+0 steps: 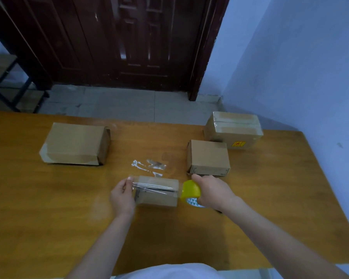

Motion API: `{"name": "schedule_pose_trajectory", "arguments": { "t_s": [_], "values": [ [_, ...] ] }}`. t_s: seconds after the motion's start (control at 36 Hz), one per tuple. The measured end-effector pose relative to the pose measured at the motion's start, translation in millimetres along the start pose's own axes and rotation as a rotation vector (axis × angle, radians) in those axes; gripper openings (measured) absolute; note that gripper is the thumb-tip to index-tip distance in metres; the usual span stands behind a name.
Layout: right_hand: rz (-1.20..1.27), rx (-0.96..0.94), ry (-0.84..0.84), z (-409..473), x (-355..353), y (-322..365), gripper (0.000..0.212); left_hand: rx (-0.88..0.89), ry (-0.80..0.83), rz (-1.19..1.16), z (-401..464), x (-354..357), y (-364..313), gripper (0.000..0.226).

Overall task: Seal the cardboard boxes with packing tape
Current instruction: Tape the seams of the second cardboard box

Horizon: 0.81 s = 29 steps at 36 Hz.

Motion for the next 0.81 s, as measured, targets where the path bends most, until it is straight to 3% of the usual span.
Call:
{"name": "schedule_pose_trajectory", "arguments": {
  "t_s": [0.25, 0.33, 0.69, 0.81],
  "values": [
    [-0.047, 0.0, 0.018, 7, 7, 2, 0.05, 0.033, -0.007, 0.046, 0, -3, 8, 0.027],
    [-0.044, -0.002, 0.03, 12, 11, 3, 0.056, -0.005, -0.017, 0.044, -1, -4, 9, 0.028],
    [-0.03, -0.013, 0.011, 18, 27, 5, 0.047, -0.08, -0.013, 0.009, 1, -5, 17, 0.023],
    [-0.016, -0.012, 0.022, 20, 31, 2, 0.049, -0.18, 0.03, -0.042, 5, -3, 29, 0.019]
  ]
}}
Point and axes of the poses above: each hand's wrist, its own z-axis towards the middle knuckle, its own x-axis out of the palm, y = z × x, the point moved 7 cm from there along z, towards the middle knuckle, and after that the axes turned 7 degrees about -x, right-handed, at the moved point
